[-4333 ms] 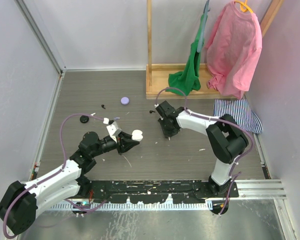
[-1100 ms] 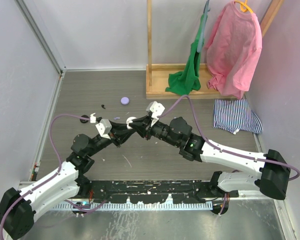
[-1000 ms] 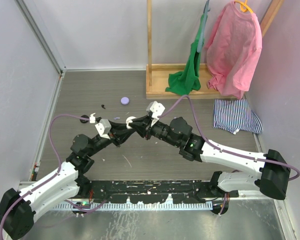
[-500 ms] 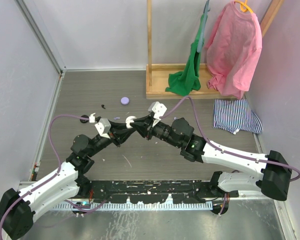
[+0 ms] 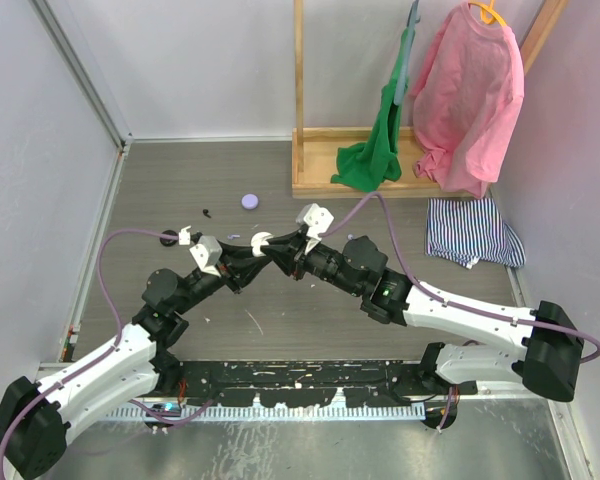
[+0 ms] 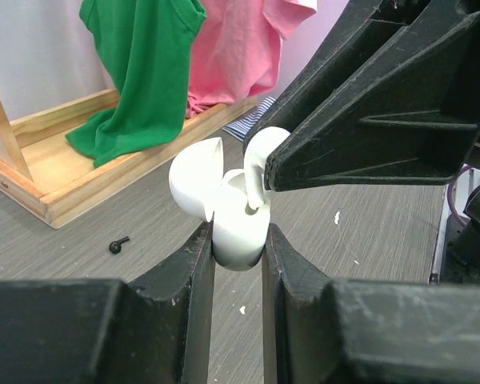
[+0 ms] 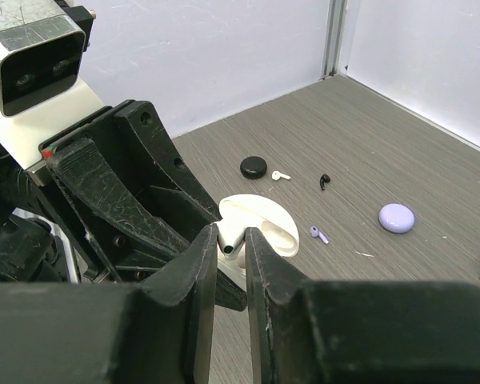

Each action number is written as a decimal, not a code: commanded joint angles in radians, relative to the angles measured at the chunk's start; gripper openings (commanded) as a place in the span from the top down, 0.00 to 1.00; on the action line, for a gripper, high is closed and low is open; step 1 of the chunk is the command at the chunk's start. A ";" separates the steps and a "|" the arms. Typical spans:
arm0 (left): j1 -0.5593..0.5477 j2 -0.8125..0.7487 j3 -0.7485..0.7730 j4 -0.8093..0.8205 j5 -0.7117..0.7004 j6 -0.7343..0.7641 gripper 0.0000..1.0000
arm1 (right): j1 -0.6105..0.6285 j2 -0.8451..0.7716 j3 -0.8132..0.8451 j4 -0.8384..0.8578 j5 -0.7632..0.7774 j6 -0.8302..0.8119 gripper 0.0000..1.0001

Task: Insert the wireless bluetooth earbuds into the charging case
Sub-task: Place the earbud in the charging case.

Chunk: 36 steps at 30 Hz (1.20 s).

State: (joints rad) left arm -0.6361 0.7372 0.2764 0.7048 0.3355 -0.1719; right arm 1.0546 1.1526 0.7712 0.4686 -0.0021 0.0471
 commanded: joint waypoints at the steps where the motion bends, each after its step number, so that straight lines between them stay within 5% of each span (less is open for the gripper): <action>1: 0.000 -0.011 0.046 0.062 -0.023 0.001 1.00 | 0.008 0.010 0.037 -0.006 -0.016 -0.007 0.85; 23: 0.000 -0.029 0.047 0.088 -0.079 -0.034 1.00 | 0.007 -0.001 0.035 -0.064 -0.015 -0.017 0.83; 36: 0.000 -0.003 0.065 0.036 -0.044 0.020 1.00 | 0.007 0.035 0.162 -0.263 -0.016 0.016 0.83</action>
State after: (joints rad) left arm -0.6357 0.7357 0.2768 0.6815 0.3138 -0.1925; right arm 1.0546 1.1812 0.8650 0.3016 -0.0021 0.0380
